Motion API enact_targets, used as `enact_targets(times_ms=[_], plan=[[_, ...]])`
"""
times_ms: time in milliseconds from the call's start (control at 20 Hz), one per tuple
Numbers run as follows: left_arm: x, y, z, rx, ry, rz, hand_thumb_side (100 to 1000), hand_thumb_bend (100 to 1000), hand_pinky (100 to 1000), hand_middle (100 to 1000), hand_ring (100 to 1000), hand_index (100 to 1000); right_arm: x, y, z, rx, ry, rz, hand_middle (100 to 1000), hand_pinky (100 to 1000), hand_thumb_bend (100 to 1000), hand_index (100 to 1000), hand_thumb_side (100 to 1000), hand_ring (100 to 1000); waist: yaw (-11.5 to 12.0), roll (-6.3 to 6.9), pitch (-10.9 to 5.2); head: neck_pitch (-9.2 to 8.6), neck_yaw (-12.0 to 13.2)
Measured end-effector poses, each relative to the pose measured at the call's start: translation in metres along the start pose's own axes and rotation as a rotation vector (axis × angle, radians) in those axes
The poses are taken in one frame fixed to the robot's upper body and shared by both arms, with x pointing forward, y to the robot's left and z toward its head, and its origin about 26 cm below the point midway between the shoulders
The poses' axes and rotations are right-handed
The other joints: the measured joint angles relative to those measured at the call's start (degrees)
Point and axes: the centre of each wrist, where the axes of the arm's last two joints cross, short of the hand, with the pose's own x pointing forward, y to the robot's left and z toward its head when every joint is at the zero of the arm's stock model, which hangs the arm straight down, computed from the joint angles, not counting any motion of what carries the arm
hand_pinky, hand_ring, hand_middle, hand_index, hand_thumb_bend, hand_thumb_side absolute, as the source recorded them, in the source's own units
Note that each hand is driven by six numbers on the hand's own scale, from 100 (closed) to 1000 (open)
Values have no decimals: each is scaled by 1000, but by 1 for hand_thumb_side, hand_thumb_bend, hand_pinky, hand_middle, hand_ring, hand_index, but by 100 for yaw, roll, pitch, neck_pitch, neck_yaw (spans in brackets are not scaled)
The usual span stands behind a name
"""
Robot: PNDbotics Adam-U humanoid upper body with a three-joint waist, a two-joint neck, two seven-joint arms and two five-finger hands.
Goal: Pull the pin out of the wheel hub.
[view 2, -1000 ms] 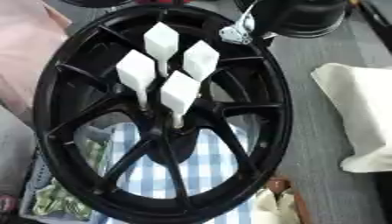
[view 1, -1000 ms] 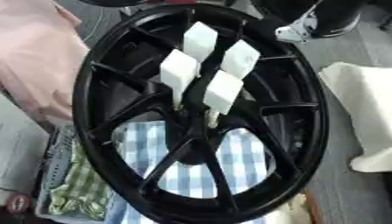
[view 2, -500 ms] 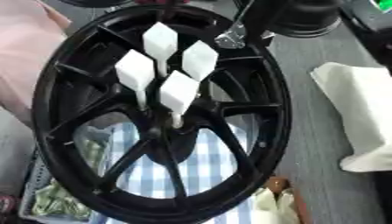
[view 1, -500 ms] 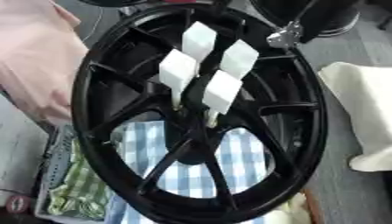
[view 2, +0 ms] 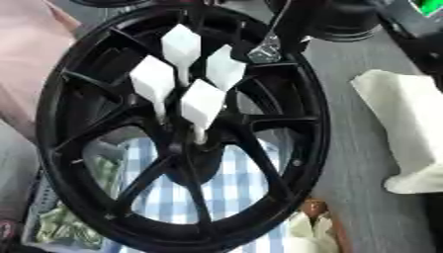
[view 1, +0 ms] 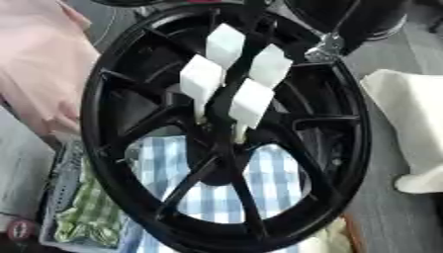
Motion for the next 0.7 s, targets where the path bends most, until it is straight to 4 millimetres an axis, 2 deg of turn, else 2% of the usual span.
enact_targets(times_ms=[300,350,400,700], plan=[[1,0,-1,0,-3,3,697,510,750,789,801,846,-3,5,2,13,17,-8,814,890,225,841,100,901,5,14,38,0,1],[1,0,-1,0,-3,4,697,508,750,790,802,844,-3,6,2,13,18,-9,763,889,259,839,100,896,5,17,39,0,1],[1,0,-1,0,-3,5,697,507,750,790,802,844,-4,7,2,15,22,-10,745,888,245,835,100,893,6,19,42,0,0],[1,-1,-1,0,-3,7,698,506,750,790,804,842,-6,13,2,17,39,-11,755,886,230,843,100,892,27,37,84,-3,-6]])
